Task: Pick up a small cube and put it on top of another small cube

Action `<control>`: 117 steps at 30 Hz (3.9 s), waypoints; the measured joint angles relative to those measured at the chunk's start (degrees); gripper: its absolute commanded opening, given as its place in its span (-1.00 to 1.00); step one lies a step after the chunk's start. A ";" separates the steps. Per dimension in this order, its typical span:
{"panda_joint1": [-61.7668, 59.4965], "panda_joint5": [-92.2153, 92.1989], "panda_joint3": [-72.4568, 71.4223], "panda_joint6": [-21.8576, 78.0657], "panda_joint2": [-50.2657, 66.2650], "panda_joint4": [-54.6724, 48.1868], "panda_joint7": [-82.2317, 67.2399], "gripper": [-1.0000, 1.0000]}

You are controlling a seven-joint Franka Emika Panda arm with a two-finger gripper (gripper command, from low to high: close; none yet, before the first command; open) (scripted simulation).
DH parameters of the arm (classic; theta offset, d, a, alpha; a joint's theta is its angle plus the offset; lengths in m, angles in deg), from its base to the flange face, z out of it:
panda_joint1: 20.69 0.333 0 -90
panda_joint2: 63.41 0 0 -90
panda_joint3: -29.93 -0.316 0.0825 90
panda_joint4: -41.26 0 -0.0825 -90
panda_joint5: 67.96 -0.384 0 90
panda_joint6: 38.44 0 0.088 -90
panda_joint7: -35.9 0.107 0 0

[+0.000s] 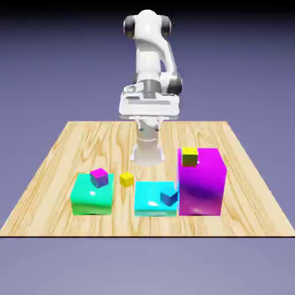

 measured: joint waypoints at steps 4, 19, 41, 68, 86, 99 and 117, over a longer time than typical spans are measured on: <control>-5.11 7.65 1.24 -1.11 3.94 -1.63 -9.97 0.00; -24.27 37.39 7.01 -4.68 18.93 -8.63 -47.34 0.00; -53.23 77.97 11.07 -11.92 40.17 -16.21 -102.16 0.00; -88.07 107.48 -5.32 -32.76 60.13 -4.51 -169.44 0.00; -115.28 105.37 -22.44 -19.17 82.56 -0.11 -205.17 -1.00; -94.56 113.56 -7.24 -36.59 63.73 -1.80 -181.87 -1.00; -67.97 95.60 9.22 -23.68 50.37 -16.16 -137.01 -1.00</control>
